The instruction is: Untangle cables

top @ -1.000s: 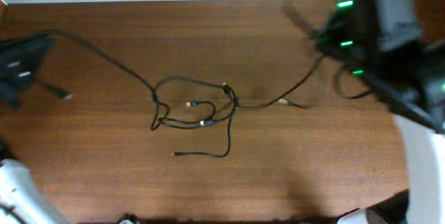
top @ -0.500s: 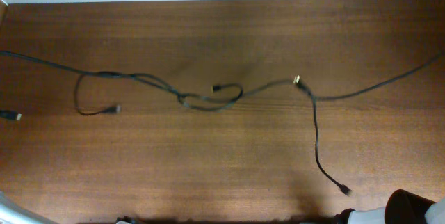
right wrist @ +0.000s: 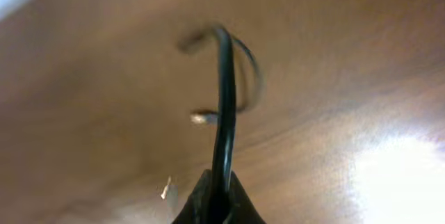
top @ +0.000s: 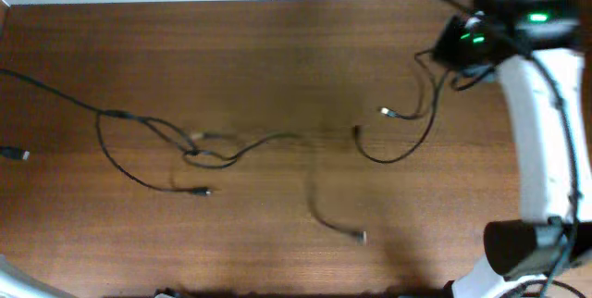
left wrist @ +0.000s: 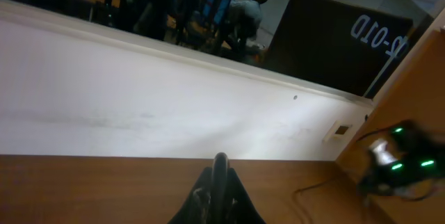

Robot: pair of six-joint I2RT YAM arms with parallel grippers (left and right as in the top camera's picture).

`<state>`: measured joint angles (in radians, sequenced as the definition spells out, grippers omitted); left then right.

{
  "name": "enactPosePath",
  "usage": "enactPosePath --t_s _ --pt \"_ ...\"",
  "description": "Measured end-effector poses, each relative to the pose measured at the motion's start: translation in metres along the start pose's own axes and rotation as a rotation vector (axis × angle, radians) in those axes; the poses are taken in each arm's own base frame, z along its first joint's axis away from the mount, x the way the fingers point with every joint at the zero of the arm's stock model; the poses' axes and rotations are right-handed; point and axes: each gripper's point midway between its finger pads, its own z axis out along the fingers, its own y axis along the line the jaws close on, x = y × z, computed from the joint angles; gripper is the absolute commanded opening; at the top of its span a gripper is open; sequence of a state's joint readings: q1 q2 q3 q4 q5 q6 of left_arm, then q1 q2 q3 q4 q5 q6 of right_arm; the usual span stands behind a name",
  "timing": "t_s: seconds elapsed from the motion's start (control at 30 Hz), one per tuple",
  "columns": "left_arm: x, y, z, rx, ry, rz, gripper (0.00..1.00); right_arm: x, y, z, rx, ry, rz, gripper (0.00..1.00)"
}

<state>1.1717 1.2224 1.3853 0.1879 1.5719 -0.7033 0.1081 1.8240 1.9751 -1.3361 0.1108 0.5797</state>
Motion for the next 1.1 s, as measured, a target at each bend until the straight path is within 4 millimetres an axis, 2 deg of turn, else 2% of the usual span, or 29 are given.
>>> enactPosePath --t_s 0.1,0.17,0.27,0.33,0.43,0.47,0.53,0.57,0.6,0.67,0.7,0.77,0.83,0.9,0.97,1.0,1.1 --pt "-0.001 -0.004 0.000 0.000 0.000 0.009 0.00 0.018 -0.011 0.046 0.089 0.049 -0.014 0.04" --pt "-0.001 -0.005 0.000 0.002 0.001 0.013 0.00 0.027 -0.030 0.074 0.176 0.063 -0.005 0.04" --pt "0.001 -0.009 0.006 0.025 0.009 0.013 0.00 0.020 -0.053 0.079 0.230 0.056 0.029 0.04" --pt "0.003 -0.014 0.013 0.053 0.019 0.013 0.00 -0.001 -0.064 0.069 0.229 0.017 0.058 0.04" --pt "0.005 -0.021 0.021 0.090 0.032 0.013 0.00 -0.053 -0.068 0.031 0.174 -0.121 0.062 0.04" --pt "0.006 -0.023 0.023 0.100 0.036 0.013 0.00 -0.075 -0.064 0.012 0.145 -0.194 0.043 0.04" --pt "0.007 -0.027 0.028 0.120 0.043 0.013 0.00 -0.122 -0.050 -0.036 0.079 -0.387 -0.012 0.04" --pt "0.008 -0.028 0.029 0.128 0.046 0.013 0.00 -0.136 -0.045 -0.056 0.060 -0.458 -0.034 0.04" --pt "0.009 -0.030 0.031 0.138 0.050 0.012 0.00 -0.159 -0.038 -0.086 0.038 -0.578 -0.051 0.04" --pt "0.011 -0.035 0.036 0.161 0.059 0.008 0.00 -0.188 -0.035 -0.132 0.020 -0.753 -0.051 0.04" --pt "0.012 -0.039 0.040 0.180 0.066 0.002 0.00 -0.203 -0.036 -0.155 0.008 -0.843 -0.035 0.04" --pt "0.016 -0.046 0.047 0.215 0.080 -0.004 0.00 -0.225 -0.054 -0.190 0.015 -0.978 0.008 0.04" --pt "0.019 -0.055 0.055 0.255 0.094 -0.002 0.00 -0.241 -0.081 -0.207 0.044 -1.054 0.046 0.04" --pt "0.023 -0.066 0.064 0.305 0.110 0.010 0.00 -0.256 -0.114 -0.209 0.086 -1.088 0.082 0.04" --pt "0.028 -0.078 0.072 0.354 0.125 0.025 0.00 -0.272 -0.143 -0.194 0.127 -1.091 0.106 0.04" --pt "0.030 -0.084 0.076 0.378 0.131 0.031 0.00 -0.280 -0.155 -0.181 0.145 -1.080 0.114 0.04" --pt "0.037 -0.101 0.087 0.449 0.150 0.047 0.00 -0.302 -0.187 -0.107 0.194 -0.989 0.130 0.04"
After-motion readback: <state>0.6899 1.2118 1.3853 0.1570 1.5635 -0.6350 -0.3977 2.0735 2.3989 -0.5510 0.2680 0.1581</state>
